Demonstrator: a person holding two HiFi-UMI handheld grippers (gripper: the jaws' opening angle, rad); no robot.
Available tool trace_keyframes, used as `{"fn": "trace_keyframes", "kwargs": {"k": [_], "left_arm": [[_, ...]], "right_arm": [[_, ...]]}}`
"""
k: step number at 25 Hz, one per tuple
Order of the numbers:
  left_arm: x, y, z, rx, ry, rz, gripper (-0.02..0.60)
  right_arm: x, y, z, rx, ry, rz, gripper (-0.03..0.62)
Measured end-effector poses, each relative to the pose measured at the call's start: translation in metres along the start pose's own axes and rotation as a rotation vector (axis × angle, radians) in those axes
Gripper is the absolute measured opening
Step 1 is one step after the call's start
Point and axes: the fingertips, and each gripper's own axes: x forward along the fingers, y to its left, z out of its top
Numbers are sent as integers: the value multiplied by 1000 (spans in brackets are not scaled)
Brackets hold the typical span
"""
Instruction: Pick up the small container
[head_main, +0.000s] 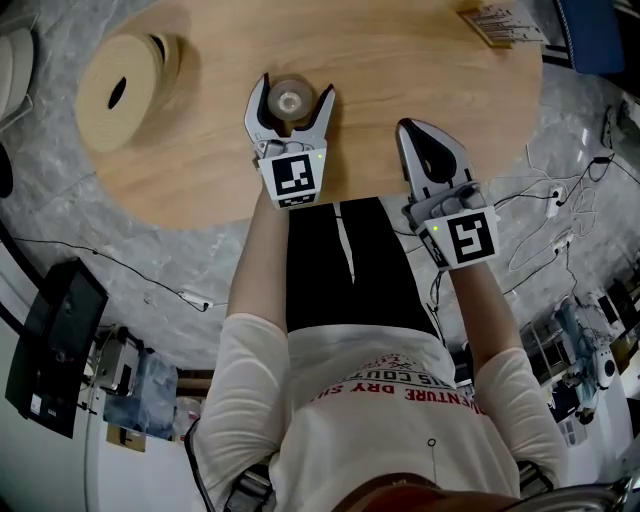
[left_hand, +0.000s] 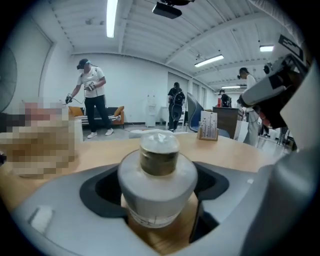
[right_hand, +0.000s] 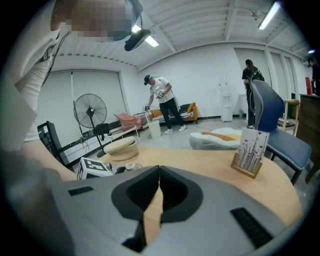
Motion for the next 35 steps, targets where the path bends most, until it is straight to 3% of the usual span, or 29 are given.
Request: {"fn": "trace_keyframes", "kwargs": {"k": [5, 7, 11, 16, 19, 28, 35], "left_arm": [[8, 4, -10, 18, 96, 48, 390], [8, 6, -10, 17, 101, 62, 342], [8, 7, -10, 23, 99, 67, 341], [1, -10, -5, 17, 134, -30, 339], [-12, -21, 11, 70, 159, -77, 339], [-68, -42, 117, 102, 133, -136, 341], [-117, -55, 232, 113, 20, -153, 341]], "right_arm": [[1, -3, -11, 8, 39, 3, 6], [1, -2, -11, 3, 36, 10, 6], [1, 4, -8, -36, 30, 35, 6], [-7, 5, 1, -43, 30, 37, 6], [-11, 2, 19, -44, 20, 11, 6], [-44, -2, 106, -66, -97, -12, 6], [-91, 0, 174, -100, -170, -43, 6]]}}
